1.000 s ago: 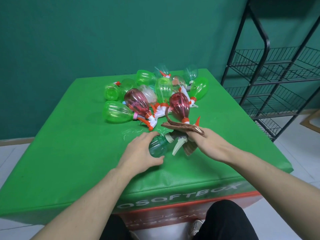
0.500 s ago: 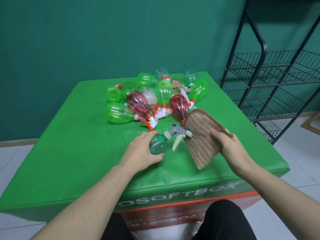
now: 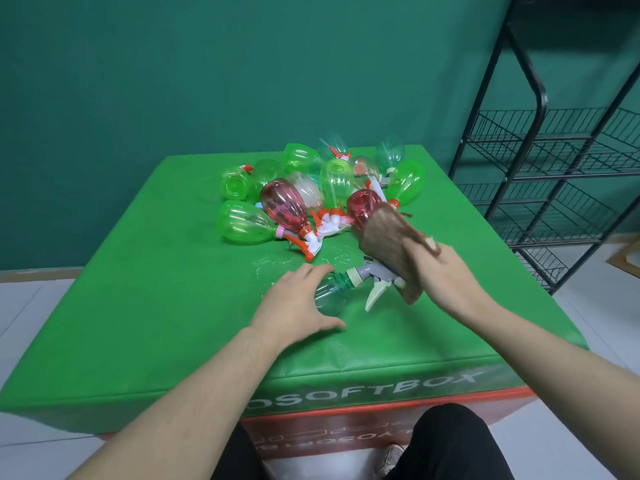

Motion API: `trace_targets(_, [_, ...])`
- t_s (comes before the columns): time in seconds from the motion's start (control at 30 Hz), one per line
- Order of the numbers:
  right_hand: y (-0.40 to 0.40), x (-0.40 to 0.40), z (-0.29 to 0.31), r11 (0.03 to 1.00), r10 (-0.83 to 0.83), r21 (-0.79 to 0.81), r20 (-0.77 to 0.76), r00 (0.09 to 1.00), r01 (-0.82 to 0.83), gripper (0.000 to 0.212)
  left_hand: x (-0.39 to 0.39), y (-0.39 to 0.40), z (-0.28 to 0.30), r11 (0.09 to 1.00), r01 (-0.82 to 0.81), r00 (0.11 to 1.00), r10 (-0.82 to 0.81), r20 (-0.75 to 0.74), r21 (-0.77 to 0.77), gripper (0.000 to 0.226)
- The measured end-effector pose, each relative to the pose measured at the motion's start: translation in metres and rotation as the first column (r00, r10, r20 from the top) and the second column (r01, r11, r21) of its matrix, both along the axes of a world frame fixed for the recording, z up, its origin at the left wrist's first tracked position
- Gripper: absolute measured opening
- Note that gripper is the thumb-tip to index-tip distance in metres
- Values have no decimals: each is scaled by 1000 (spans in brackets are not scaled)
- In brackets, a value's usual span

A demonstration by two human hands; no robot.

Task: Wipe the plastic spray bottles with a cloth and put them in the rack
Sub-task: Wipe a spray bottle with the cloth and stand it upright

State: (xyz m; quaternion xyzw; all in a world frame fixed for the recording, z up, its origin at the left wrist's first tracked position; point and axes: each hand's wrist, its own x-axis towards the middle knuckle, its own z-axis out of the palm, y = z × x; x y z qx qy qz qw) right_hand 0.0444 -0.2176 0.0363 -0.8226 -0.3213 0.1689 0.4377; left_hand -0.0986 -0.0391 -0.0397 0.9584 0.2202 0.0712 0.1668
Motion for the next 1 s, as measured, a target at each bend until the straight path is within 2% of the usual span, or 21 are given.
trace_targets(0.07, [5, -6, -7, 966, 238, -134, 148, 960, -219, 31, -1, 0, -2, 1000, 0, 1000, -1, 28, 15, 99])
trace_targets(0.1, [7, -6, -12, 924, 354, -238, 235, 905, -300, 31, -2, 1, -4, 1000, -1, 999, 1, 40, 18, 96])
trace_targets(0.13, [11, -5, -17, 874, 453, -342, 319, 832, -345, 40, -3, 1, -6, 1000, 0, 999, -1, 52, 24, 94])
trace_targets(0.23, [22, 5, -29, 724, 637, -641, 480, 603, -255, 76, -3, 2, -9, 998, 16, 997, -20, 68, 53, 86])
trace_targets(0.27, [23, 8, -30, 690, 668, -690, 489, 562, -219, 87, -3, 2, -9, 998, 18, 997, -22, 71, 58, 85])
trace_targets(0.33, [19, 9, -31, 655, 700, -730, 491, 519, -193, 95, -1, 1, -9, 998, 17, 997, -22, 79, 63, 83])
trace_targets(0.5, [-12, 7, -32, 653, 698, -735, 490, 522, -184, 90, 4, 0, -7, 998, 27, 997, -31, 72, 60, 83])
trace_targets(0.63, [-31, 5, -42, 684, 680, -723, 582, 446, -97, 70, 6, -1, -7, 998, 16, 997, -20, 69, 57, 86])
trace_targets(0.7, [-29, 6, -48, 702, 661, -705, 595, 456, -98, 67, 6, -3, -8, 998, 5, 997, -10, 80, 64, 86])
trace_targets(0.83, [-5, 7, -45, 677, 660, -723, 515, 547, -137, 87, 6, -5, -10, 994, 18, 998, -24, 60, 109, 85])
trace_targets(0.9, [12, 8, -46, 667, 665, -735, 513, 542, -122, 94, 6, -5, -10, 994, 11, 998, -17, 58, 108, 85])
trace_targets(1.0, [25, 6, -48, 702, 623, -706, 548, 559, -90, 95, 6, -4, -9, 997, -41, 996, 36, 76, 65, 86])
